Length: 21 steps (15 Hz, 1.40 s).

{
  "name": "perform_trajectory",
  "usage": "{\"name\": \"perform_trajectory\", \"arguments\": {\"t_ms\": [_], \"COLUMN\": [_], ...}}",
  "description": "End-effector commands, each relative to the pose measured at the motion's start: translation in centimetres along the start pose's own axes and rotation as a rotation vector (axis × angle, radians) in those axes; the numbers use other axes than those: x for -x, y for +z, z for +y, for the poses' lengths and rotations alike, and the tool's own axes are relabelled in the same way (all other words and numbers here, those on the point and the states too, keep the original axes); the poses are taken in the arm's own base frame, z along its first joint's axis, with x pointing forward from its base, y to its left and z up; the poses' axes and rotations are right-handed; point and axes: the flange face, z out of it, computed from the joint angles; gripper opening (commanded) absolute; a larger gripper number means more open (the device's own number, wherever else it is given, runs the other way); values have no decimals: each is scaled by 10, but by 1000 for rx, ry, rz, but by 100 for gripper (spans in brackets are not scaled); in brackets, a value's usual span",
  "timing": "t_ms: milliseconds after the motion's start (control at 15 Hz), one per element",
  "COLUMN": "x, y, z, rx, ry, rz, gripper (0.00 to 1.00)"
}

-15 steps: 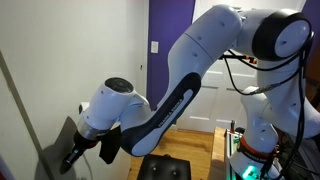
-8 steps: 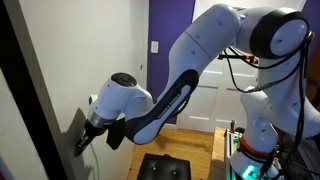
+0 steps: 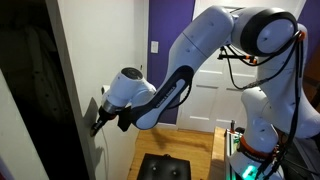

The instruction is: Slide the closet door to the right.

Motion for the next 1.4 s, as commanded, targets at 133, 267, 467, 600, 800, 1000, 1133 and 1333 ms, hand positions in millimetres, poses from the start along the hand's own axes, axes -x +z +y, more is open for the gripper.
{"name": "perform_trajectory", "arguments": {"t_ms": [133,267,467,600,800,1000,1133,1333], "x": [7,8,9,11,15,17,21,26], "y": [17,18,19,22,23,23,22,21], "z": [73,94,128,150,181,213,238,270], "rx": [66,80,99,114,131,152,176,201], "ry": [-10,-6,-1,2,14,29,42,63], "rz": [16,28,46,55,72,86,85,83], "gripper": [0,0,0,0,0,0,0,0]}}
